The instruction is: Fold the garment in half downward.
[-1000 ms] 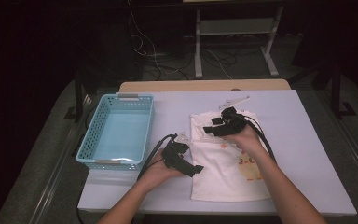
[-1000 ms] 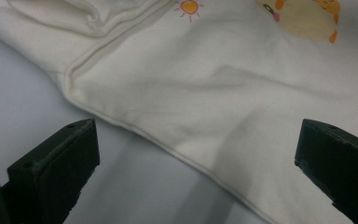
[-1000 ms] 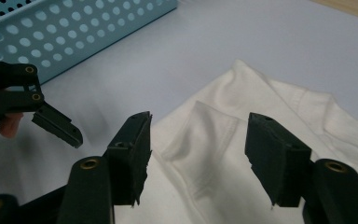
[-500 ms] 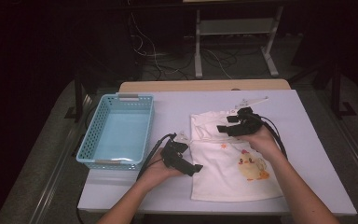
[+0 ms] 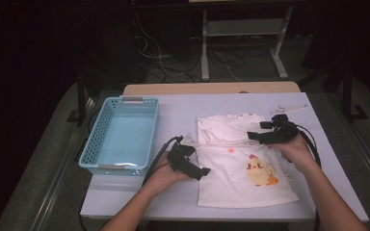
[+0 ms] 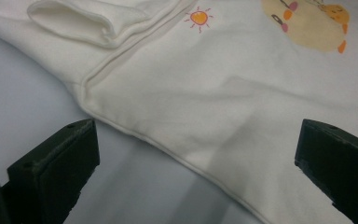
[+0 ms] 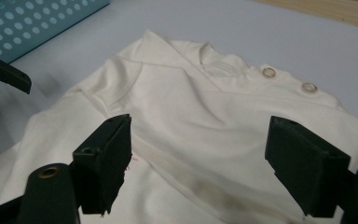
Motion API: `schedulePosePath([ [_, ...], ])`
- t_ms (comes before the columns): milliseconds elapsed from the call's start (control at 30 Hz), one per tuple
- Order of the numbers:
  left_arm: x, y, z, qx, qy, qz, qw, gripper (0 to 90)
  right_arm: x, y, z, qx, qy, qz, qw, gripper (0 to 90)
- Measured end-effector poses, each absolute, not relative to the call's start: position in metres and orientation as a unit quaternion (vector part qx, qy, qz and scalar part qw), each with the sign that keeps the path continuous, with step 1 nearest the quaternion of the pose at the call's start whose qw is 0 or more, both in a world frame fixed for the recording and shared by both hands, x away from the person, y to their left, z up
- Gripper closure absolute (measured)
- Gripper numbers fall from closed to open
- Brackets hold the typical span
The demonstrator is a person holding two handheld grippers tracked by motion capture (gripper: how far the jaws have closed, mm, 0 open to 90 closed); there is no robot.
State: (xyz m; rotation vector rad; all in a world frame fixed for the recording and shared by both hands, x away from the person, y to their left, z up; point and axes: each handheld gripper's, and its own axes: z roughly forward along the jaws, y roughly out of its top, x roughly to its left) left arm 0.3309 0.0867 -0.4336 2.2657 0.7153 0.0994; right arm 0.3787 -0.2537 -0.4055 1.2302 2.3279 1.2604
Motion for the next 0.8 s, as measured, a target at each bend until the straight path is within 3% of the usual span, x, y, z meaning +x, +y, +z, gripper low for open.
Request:
schedulePosePath([
  [433, 0.342, 0.084, -0.428, 0.875, 0.298, 0.061, 0.375, 0.0, 0.372, -0.278, -0.413, 0.438, 0.784, 0.425, 0.111, 11.1],
  [800, 0.357, 0.073, -0.423, 0.871, 0.308, 0.069, 0.376, 0.0, 0.372, -0.277, -0.416, 0.438, 0.786, 0.421, 0.115, 11.7],
])
